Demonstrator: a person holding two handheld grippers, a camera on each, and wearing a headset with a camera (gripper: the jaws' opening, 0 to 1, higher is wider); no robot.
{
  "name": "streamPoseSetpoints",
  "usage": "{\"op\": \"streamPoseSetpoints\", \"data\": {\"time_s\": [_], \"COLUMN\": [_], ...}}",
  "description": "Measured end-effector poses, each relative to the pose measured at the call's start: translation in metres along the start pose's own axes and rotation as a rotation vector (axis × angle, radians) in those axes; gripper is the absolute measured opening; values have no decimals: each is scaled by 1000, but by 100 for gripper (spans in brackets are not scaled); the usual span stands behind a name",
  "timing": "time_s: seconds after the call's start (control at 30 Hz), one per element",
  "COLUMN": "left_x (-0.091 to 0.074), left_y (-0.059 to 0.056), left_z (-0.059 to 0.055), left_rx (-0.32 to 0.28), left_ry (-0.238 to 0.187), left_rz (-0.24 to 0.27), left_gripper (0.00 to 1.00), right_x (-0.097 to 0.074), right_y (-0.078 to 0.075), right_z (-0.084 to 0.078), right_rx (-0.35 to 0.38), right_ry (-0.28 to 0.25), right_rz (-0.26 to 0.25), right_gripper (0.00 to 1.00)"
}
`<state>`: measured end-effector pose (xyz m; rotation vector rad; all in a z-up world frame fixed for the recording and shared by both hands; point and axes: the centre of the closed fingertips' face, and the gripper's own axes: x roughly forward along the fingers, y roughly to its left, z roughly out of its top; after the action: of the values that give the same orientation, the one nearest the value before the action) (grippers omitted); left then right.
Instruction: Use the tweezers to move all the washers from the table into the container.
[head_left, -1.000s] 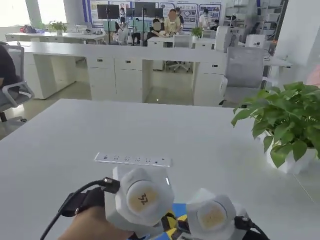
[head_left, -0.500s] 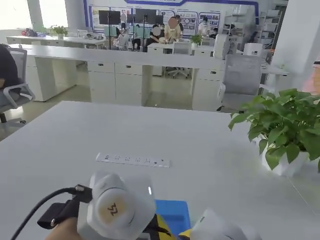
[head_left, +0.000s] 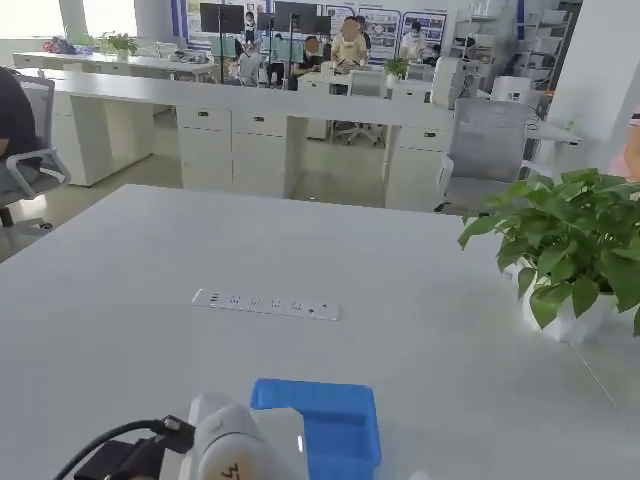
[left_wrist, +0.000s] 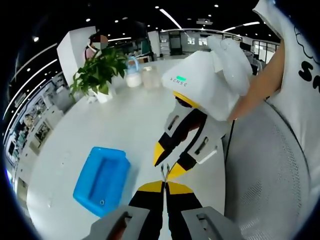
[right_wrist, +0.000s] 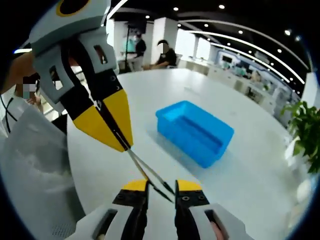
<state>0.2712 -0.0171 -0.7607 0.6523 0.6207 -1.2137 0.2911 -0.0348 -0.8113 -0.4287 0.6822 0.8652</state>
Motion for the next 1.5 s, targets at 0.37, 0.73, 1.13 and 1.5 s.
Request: {"op": "streamPoseSetpoints", "data": {"time_s": [0.37, 0.73, 1.13, 1.5], "left_x": [19, 42, 54, 39], "left_y": [1, 1, 14, 36], "left_z": [-54, -96, -113, -115], "left_rx": [-27, 65, 132, -224], "left_ry": [123, 266, 332, 264], "left_rz": [-51, -71, -55, 110], "left_gripper": [0, 0, 0, 29], "right_x": [-24, -81, -98, -113], "right_y": [11, 17, 36, 23], "right_z": [-2, 21, 12, 19], "right_rx": [122, 270, 368, 433], "right_ry": [-56, -176, -197, -271], "right_rz": [31, 25, 44, 3], "right_gripper": [38, 48, 51, 63]}}
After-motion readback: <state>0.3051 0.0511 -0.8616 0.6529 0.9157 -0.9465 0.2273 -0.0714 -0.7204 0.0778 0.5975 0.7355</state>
